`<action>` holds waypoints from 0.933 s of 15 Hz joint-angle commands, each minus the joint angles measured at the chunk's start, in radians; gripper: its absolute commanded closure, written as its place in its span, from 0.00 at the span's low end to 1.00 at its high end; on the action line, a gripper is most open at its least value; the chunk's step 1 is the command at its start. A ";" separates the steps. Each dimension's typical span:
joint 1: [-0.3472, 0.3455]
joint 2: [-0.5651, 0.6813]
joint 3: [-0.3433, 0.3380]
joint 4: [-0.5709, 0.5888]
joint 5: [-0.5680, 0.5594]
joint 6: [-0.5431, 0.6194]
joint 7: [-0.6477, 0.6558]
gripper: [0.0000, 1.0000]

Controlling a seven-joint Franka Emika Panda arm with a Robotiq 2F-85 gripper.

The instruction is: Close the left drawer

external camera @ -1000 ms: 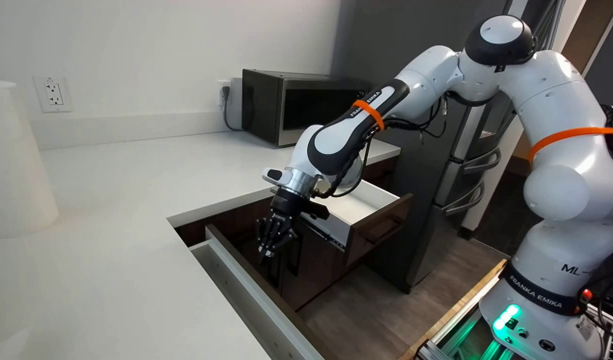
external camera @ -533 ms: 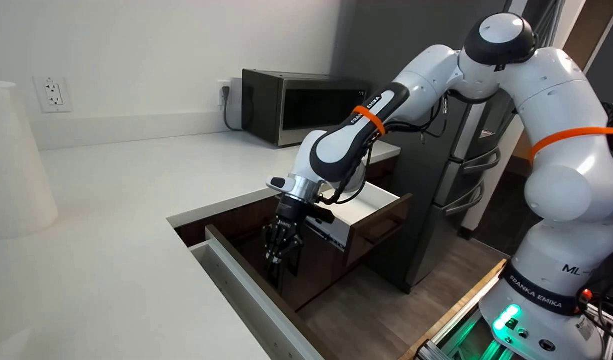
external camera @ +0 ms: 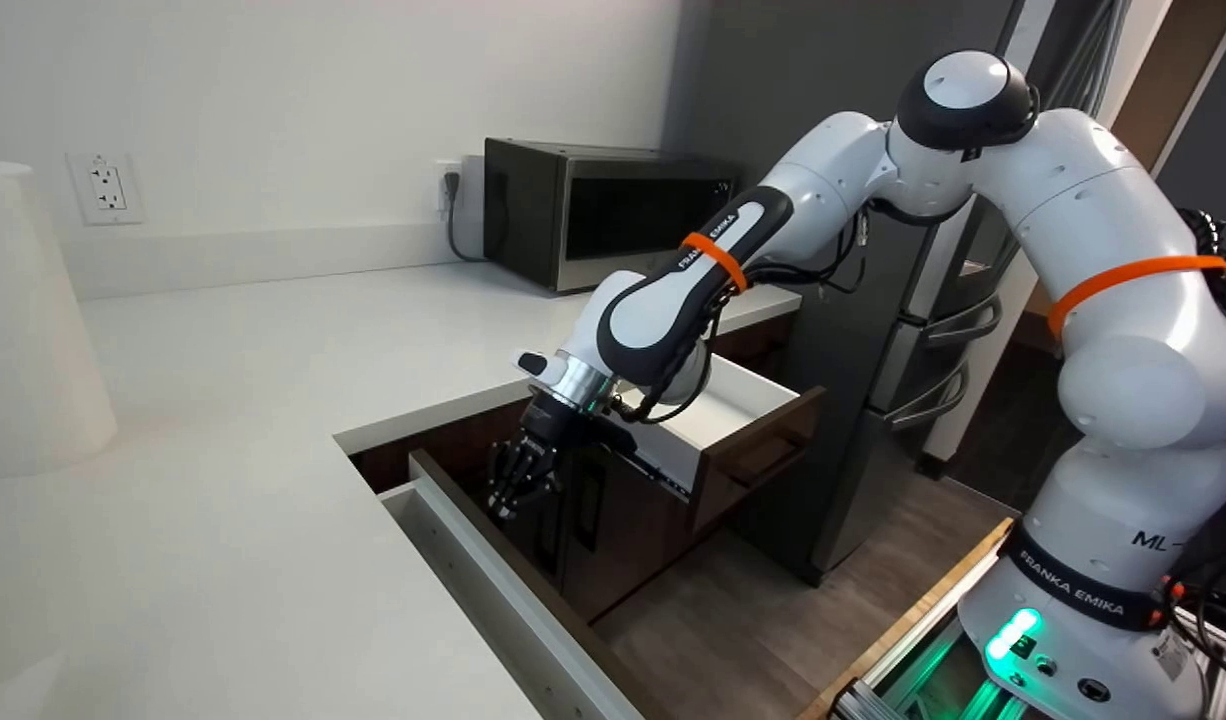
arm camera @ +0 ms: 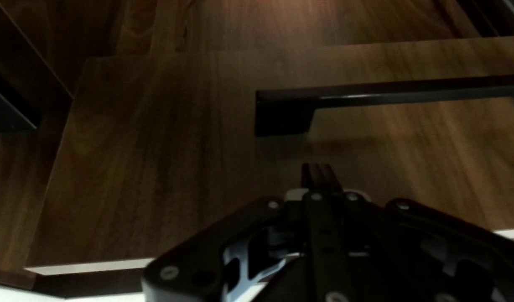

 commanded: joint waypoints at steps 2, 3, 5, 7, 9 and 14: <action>0.038 0.137 -0.001 0.087 -0.085 0.087 -0.018 1.00; 0.039 0.181 0.013 0.107 -0.106 0.120 -0.031 1.00; 0.048 0.252 0.025 0.147 -0.153 0.168 -0.040 1.00; 0.062 0.319 0.034 0.191 -0.204 0.203 -0.041 1.00; 0.074 0.379 0.044 0.235 -0.251 0.221 -0.042 1.00; 0.084 0.499 0.084 0.307 -0.338 0.231 -0.046 1.00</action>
